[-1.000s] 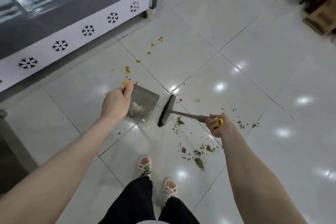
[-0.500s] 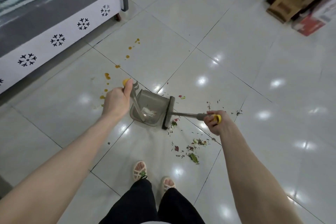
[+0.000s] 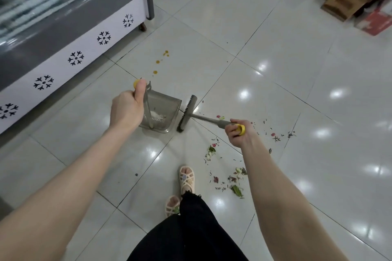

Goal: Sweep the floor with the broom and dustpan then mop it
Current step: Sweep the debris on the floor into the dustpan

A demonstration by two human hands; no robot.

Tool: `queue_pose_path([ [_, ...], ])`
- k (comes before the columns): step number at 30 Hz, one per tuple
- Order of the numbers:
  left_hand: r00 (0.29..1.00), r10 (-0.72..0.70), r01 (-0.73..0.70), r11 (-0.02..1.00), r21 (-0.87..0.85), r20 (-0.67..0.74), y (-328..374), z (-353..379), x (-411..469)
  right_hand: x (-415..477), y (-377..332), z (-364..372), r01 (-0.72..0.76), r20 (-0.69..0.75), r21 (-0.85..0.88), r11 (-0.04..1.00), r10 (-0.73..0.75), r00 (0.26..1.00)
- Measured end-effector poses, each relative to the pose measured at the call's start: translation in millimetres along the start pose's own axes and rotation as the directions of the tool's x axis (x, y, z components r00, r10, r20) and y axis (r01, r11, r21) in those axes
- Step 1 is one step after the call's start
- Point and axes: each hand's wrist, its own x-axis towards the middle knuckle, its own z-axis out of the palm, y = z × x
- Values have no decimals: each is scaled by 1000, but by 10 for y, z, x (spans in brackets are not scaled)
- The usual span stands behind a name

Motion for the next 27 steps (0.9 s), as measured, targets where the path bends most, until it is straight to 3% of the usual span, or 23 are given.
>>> queue_pose_path([
  [4, 1000, -19, 19, 1000, 5, -11, 150, 48, 215, 234, -115, 200, -44, 92, 61, 997, 38, 995],
  [15, 997, -56, 58, 998, 40, -44, 540, 487, 868, 808, -869, 672, -91, 100, 236, 968, 69, 993],
  [22, 999, -30, 27, 996, 82, 29, 710, 833, 943, 703, -1132, 296, -25, -48, 377, 926, 47, 998],
  [27, 996, 17, -23, 997, 72, 85, 774, 967, 787, 437, -1086, -107, 35, -128, 371, 928, 13, 992],
])
